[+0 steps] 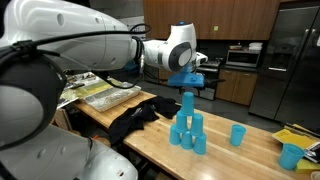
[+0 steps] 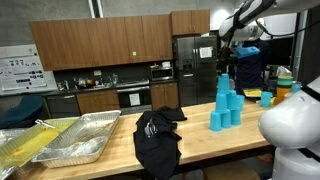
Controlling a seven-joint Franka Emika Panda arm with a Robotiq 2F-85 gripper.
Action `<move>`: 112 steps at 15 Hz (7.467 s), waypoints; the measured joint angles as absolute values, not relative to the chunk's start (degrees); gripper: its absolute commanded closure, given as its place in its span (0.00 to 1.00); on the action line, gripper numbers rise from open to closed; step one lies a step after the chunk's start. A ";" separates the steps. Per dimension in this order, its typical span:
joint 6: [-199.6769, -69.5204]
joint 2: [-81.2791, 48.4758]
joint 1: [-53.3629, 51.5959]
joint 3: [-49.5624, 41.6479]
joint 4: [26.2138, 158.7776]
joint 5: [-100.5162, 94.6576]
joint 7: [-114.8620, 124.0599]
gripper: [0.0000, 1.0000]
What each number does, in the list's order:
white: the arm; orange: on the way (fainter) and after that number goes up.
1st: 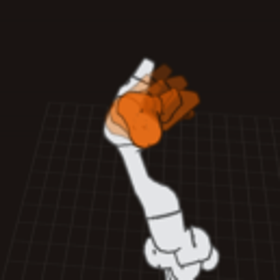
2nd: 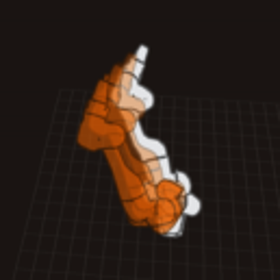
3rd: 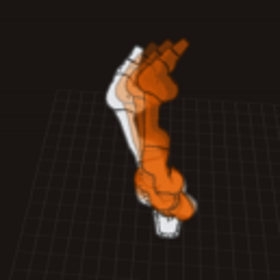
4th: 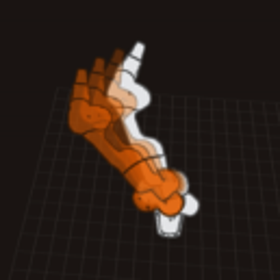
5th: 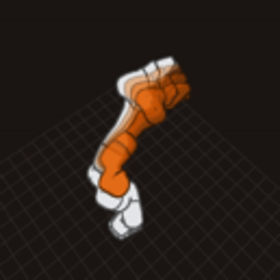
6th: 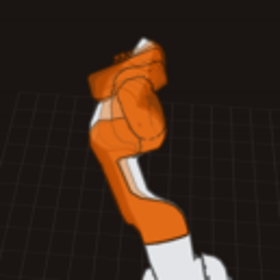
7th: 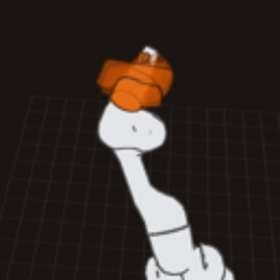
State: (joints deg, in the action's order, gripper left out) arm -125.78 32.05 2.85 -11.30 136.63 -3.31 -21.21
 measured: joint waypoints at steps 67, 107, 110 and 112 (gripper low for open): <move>-128.30 28.43 16.12 -24.80 137.69 -8.11 -23.60 0.64; -136.00 19.47 18.86 -25.95 139.16 -10.99 -24.78 0.64; -136.65 17.95 20.18 -26.04 138.78 -10.99 -24.12 0.64; -137.36 17.22 20.68 -26.05 138.68 -10.99 -24.03 0.64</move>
State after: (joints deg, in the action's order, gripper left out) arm -137.36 17.22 20.68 -26.05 138.68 -10.99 -24.03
